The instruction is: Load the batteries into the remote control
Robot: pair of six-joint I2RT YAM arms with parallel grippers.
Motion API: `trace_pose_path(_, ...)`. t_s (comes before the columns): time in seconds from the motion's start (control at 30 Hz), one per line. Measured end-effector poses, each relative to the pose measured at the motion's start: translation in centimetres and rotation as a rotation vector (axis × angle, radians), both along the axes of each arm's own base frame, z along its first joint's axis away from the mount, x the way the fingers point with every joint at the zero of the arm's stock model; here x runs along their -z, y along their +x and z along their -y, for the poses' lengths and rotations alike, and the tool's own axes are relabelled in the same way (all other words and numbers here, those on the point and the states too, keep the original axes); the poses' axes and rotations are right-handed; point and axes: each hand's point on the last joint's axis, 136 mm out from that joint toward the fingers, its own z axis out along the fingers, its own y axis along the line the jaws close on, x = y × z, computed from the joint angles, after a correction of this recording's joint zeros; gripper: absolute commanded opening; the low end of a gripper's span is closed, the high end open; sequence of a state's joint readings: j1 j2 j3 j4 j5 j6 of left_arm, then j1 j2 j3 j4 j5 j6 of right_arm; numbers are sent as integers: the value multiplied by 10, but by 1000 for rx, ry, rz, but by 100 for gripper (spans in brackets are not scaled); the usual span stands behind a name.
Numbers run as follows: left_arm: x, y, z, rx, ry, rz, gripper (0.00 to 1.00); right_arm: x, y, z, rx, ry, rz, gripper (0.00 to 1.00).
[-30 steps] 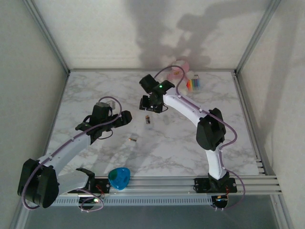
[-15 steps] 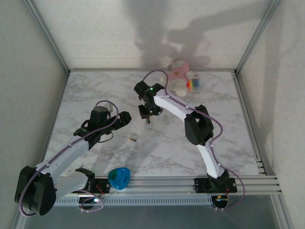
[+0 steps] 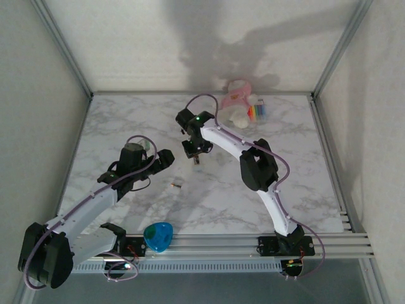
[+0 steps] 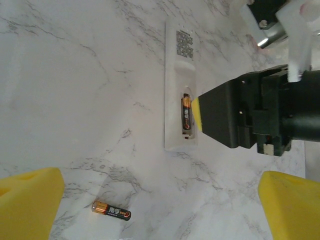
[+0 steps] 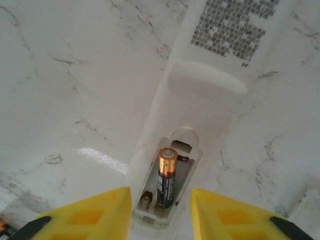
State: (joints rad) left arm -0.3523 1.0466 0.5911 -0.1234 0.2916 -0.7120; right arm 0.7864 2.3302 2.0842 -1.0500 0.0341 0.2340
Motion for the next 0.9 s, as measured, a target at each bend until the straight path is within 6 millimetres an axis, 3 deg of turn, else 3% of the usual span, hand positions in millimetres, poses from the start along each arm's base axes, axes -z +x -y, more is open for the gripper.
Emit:
trace_pose_path(0.67,0,0,0,0,0,0,100,22,1,-2,-8,-24,-28,30)
trace_pose_path(0.9,0,0,0,-1,1,0,99,22,0,-6,-10,-15,-29,20)
